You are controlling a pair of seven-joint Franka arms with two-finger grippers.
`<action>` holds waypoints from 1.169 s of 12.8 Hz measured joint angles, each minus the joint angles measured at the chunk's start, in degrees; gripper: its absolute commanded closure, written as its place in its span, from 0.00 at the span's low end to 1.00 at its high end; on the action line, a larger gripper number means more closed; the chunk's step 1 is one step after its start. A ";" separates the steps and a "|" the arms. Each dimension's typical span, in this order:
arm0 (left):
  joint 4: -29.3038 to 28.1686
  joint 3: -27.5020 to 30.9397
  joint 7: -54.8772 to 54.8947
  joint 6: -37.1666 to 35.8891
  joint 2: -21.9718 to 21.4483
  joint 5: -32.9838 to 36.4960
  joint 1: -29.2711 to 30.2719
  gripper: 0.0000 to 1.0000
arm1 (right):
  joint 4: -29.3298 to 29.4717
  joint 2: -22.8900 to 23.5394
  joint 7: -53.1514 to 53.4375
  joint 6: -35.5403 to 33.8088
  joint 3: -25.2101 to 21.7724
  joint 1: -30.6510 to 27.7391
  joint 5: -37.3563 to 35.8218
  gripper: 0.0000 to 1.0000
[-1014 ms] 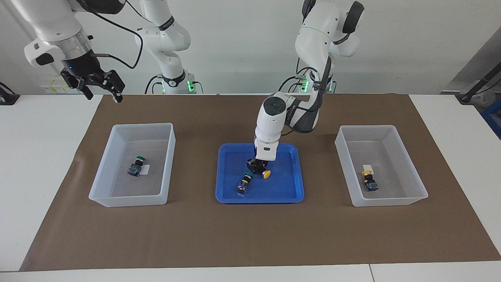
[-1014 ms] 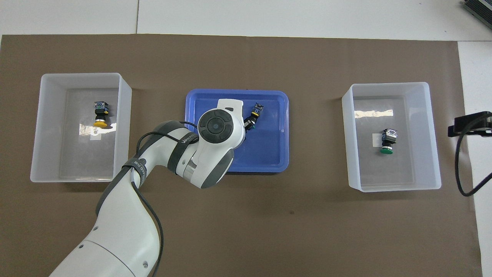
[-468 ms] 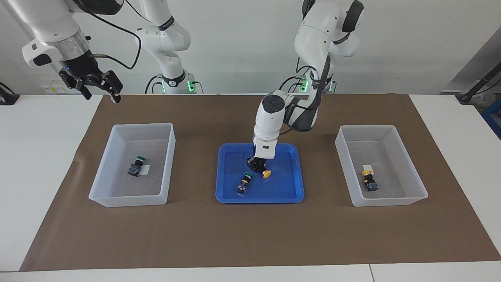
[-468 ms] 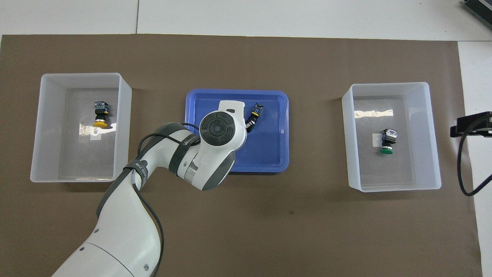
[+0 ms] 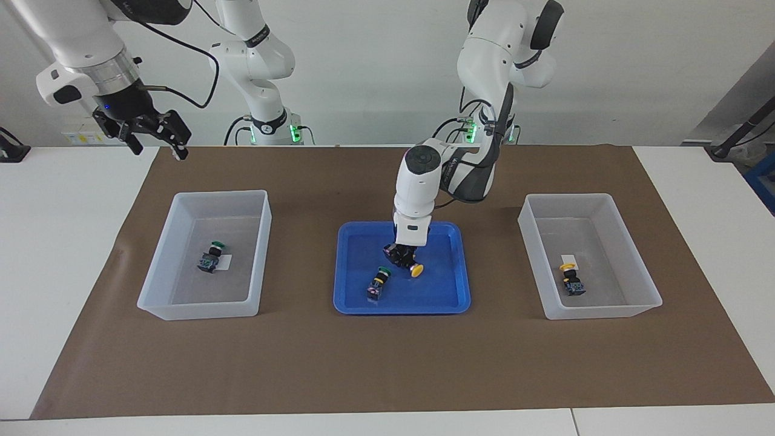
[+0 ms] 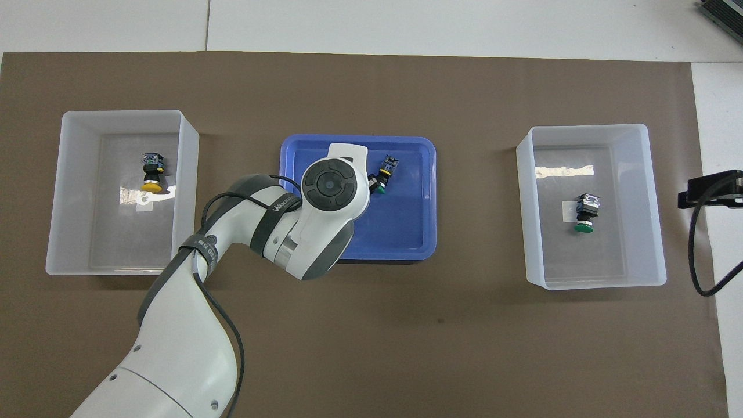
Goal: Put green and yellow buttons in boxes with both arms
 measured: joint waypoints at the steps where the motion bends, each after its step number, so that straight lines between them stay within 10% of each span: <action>1: 3.07 0.03 0.36 -3.79 0.01 0.38 0.60 1.00 | -0.05 -0.01 0.02 0.00 0.00 0.01 0.00 0.00; 6: 18.08 0.37 11.73 -21.92 2.28 0.62 4.45 1.00 | -0.64 0.11 4.41 2.37 0.86 3.11 0.00 0.00; 15: 22.36 0.63 54.98 -32.50 -0.15 0.62 25.70 1.00 | -2.23 15.18 32.58 25.99 1.31 20.84 0.06 0.00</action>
